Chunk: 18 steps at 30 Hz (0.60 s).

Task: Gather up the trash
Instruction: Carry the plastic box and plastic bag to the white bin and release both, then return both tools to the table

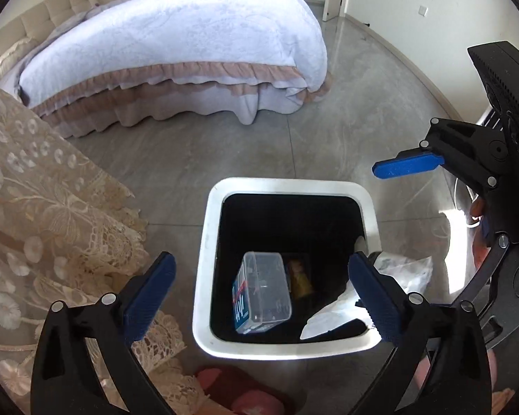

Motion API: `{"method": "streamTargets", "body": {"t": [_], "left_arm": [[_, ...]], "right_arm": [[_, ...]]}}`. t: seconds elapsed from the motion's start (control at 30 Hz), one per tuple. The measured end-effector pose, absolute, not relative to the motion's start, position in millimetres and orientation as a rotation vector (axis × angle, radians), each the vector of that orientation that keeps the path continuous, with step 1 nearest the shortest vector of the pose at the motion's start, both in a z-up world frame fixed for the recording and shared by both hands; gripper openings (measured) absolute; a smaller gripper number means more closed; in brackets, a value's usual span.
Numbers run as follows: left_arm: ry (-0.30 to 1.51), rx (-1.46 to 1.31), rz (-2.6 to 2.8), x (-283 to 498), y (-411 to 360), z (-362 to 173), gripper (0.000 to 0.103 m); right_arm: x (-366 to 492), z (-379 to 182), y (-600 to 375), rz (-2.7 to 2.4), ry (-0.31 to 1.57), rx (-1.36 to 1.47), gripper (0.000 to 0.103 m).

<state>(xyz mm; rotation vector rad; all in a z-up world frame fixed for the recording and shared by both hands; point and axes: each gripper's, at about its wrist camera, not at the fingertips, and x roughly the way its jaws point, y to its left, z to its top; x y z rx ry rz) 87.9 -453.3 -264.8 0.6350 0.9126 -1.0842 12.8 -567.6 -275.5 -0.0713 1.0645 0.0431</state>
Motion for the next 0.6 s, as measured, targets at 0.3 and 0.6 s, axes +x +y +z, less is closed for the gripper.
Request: {"method": "streamTargets", "body": {"t": [0.3,0.6], "left_arm": [[0.878,0.630,-1.078,80,-446,-253,0.098],[0.765,0.570,-1.053,66,-423,-200,0.098]], "right_arm": [[13,-270,-573,0.021,1.063,-0.060,0.098],[6,-228,-558,0.020,0.956,-0.078,0.098]]}}
